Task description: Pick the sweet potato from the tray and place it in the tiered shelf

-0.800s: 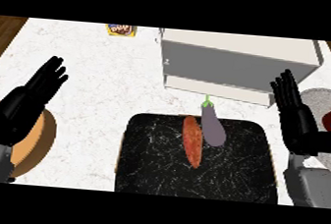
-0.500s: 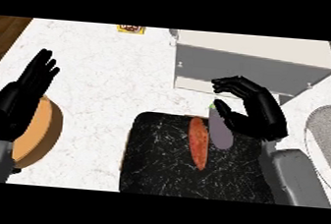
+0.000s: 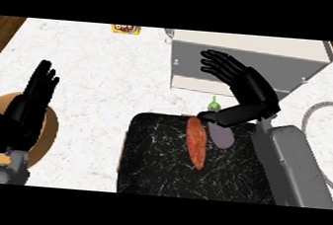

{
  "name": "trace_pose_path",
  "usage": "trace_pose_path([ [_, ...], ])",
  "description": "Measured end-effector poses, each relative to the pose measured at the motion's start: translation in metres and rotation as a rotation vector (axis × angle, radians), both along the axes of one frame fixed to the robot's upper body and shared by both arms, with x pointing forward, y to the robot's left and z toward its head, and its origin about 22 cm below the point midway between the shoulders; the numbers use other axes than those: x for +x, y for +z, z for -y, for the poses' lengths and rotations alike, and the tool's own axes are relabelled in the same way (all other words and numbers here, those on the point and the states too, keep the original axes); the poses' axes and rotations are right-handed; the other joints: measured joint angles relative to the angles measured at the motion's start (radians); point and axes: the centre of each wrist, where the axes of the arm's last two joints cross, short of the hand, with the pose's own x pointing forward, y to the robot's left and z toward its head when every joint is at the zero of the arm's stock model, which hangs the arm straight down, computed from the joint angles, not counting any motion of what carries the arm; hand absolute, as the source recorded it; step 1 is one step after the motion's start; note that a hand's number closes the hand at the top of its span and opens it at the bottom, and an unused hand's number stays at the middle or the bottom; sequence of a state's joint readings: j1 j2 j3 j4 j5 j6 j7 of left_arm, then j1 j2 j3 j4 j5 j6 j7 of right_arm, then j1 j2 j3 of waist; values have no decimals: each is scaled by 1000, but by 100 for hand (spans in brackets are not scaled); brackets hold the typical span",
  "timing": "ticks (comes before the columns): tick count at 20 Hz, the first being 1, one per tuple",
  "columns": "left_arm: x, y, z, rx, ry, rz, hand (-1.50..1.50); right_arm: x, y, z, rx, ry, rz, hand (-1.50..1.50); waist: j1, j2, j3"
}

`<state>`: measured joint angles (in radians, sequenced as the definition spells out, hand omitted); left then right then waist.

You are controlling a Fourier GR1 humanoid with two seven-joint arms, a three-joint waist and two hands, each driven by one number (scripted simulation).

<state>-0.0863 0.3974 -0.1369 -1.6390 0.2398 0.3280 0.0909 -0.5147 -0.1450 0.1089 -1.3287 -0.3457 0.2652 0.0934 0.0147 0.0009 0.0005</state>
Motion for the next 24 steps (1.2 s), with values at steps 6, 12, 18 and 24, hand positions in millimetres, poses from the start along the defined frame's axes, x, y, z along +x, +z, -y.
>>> trace_pose_path([
  [6,-4,-1,0,-1,24,4,0,4,55,15,-283,240,109,-150,-11,-6,-1],
  [12,-4,0,-4,0,29,4,0,-10,108,-10,-674,349,251,-150,-13,-9,-2],
  [18,-2,5,-5,1,24,0,0,-34,128,-53,-1025,349,338,-150,-13,-8,-2],
  [24,3,5,-1,-4,32,5,0,-60,114,-86,-1187,320,335,-150,-15,-4,-1],
])
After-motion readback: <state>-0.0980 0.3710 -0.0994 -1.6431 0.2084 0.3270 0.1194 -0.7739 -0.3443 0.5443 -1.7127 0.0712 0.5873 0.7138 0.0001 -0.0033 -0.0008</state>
